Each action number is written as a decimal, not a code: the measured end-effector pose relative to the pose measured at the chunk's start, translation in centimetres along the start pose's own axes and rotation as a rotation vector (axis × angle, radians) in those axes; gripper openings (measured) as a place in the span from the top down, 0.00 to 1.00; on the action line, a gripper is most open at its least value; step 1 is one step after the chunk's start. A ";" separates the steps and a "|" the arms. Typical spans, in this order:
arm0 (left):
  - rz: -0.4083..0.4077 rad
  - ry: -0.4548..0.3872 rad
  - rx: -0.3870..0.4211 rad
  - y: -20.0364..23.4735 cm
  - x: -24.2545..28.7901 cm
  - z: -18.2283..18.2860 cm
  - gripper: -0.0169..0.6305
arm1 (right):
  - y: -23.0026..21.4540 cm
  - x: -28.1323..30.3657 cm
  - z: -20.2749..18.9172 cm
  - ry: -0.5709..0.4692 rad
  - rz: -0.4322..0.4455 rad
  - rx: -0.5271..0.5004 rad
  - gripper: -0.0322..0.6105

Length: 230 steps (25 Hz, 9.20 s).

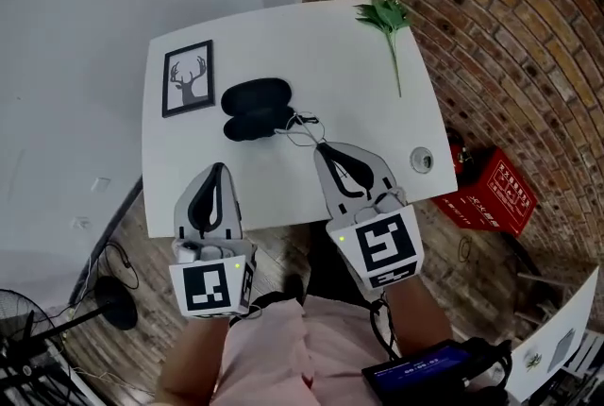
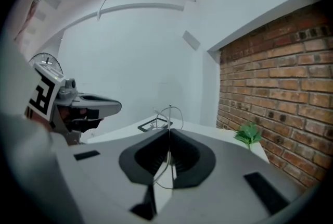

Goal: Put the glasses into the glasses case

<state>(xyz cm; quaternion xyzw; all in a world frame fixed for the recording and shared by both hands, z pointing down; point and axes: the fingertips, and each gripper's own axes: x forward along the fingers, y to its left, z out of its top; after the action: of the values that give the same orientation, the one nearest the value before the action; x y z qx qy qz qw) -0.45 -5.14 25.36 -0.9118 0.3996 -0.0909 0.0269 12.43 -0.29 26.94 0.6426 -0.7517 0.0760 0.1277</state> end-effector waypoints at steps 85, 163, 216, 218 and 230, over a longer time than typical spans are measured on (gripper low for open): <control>0.293 0.268 -0.279 16.2 10.1 -14.1 0.97 | 6.5 20.9 -14.2 0.595 0.854 -0.448 0.93; 0.251 0.280 -0.245 15.1 9.9 -13.5 0.97 | 4.6 20.4 -14.5 0.477 0.628 -0.524 0.69; 0.254 -0.028 -0.119 12.7 8.6 1.8 0.97 | -4.2 15.9 6.5 -0.083 0.143 -0.096 0.94; 0.262 -0.082 -0.094 12.2 8.2 4.6 0.97 | -4.5 14.2 9.1 -0.145 0.124 -0.089 0.94; 0.248 -0.218 -0.021 8.7 7.5 11.9 0.97 | -5.6 8.1 14.8 -0.319 0.063 -0.110 0.94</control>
<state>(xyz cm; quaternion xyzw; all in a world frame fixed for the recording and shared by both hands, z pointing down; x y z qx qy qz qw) 0.45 -16.81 13.72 -0.8601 0.5048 0.0167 0.0716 15.42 -12.98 14.87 0.6148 -0.7851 -0.0641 0.0392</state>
